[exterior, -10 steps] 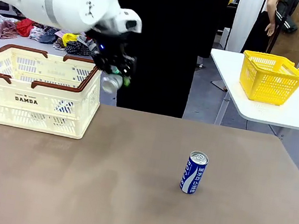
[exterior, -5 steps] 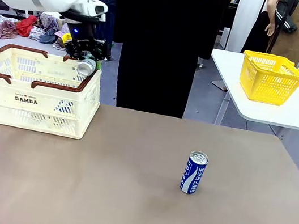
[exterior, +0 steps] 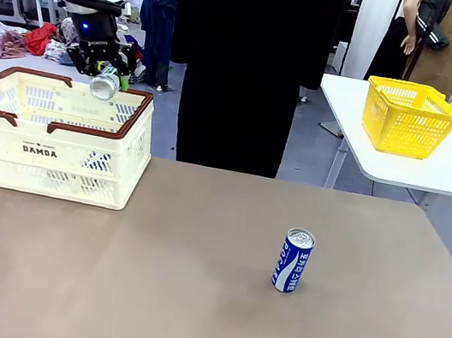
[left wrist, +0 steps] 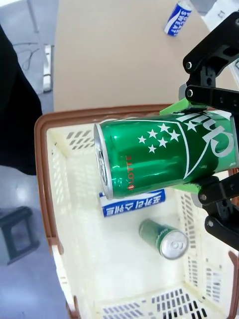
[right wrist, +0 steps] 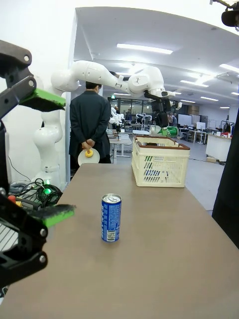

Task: Place the drinks into the Shopping basket.
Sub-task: Pick up one drink and place it into the Shopping basket.

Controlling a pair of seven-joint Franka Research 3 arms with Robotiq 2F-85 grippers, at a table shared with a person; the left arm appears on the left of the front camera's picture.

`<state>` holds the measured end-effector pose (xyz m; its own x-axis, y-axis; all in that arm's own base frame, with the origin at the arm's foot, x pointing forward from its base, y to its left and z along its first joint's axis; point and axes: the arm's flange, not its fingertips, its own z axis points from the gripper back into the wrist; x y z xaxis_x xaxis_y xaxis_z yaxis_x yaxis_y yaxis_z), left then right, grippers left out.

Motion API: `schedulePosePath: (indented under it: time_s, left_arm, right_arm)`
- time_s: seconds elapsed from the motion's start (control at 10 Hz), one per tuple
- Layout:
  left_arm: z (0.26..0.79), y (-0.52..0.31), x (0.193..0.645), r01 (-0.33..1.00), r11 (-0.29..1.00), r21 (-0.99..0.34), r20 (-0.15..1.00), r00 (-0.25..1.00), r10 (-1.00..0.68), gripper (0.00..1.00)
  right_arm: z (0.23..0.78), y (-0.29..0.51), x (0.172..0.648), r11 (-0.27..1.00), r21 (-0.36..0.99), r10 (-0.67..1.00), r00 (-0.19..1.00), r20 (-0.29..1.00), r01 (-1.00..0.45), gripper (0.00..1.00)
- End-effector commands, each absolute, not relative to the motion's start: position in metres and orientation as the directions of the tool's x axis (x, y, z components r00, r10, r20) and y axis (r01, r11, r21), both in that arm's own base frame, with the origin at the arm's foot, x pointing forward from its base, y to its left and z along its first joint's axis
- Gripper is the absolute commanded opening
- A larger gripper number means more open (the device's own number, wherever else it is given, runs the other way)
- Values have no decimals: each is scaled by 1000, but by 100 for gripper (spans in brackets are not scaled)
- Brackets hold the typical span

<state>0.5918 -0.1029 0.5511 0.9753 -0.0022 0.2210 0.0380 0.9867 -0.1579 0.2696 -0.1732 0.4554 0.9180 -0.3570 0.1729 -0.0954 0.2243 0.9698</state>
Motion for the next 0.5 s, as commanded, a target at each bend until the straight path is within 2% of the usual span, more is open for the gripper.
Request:
schedulePosePath:
  time_s: [0.0, 0.3, 0.4]
  left_arm:
    - [541, -101, 579, 17, 989, -146, 253, 967, 20, 0]
    - [521, -102, 575, -106, 993, -53, 282, 952, 117, 0]
    - [512, -104, 572, -83, 995, -52, 284, 954, 94, 0]
  right_arm:
    - [458, -173, 272, 210, 971, -362, 913, 189, -117, 100]
    - [458, -173, 272, 210, 971, -362, 913, 189, -117, 100]
    - [458, -173, 272, 210, 971, -362, 913, 189, -117, 100]
